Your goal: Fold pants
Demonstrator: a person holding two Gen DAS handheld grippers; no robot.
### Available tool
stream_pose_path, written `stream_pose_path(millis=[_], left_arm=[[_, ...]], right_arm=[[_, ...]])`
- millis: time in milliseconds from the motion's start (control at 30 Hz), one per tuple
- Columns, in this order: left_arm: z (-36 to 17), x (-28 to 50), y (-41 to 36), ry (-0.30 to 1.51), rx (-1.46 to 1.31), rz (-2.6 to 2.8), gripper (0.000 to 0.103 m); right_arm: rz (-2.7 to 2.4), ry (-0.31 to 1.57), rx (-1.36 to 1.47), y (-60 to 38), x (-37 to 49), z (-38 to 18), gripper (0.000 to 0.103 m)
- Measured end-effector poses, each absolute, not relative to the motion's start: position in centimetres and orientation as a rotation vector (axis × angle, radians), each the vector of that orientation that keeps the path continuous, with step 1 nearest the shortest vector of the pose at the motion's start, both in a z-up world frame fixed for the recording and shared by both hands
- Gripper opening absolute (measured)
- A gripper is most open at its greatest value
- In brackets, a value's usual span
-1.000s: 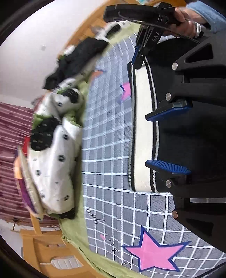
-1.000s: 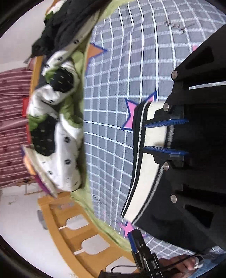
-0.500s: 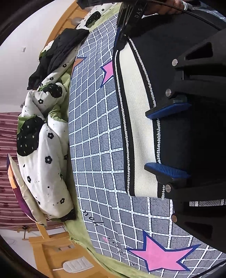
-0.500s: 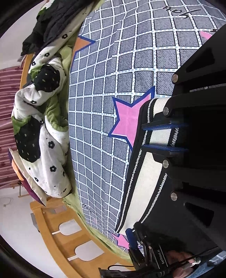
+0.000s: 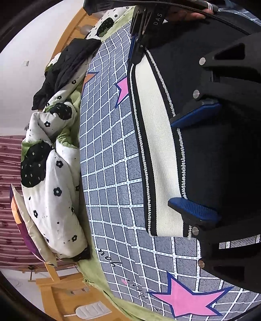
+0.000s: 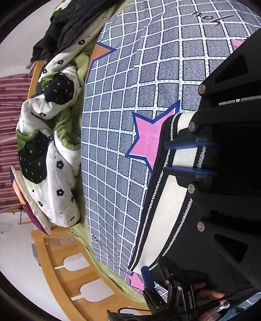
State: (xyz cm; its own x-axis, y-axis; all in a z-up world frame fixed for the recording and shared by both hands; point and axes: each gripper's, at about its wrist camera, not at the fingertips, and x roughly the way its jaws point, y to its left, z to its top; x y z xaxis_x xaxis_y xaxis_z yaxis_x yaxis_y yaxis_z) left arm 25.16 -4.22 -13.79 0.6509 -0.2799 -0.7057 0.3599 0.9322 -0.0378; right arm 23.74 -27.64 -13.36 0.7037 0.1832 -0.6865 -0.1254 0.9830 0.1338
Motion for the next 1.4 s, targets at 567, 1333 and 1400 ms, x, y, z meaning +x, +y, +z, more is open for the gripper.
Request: stream_pose_path(millis=[567, 1333, 1400], left_arm=[[-13.4, 24.7, -3.8, 0.812, 0.114, -0.361, 0.064], [-13.9, 3.1, 4.6, 0.94, 0.156, -0.344, 0.065], [-14.3, 2.3, 4.4, 0.927, 0.217, -0.336, 0.065]], right_arm=[[0.202, 0.784, 0.109, -28.4, 24.2, -13.4, 0.018], [0.185, 0.996, 0.015, -26.7, 2.6, -11.8, 0.021], [0.187, 0.957, 0.122, -27.5, 1.2, -11.2, 0.021]])
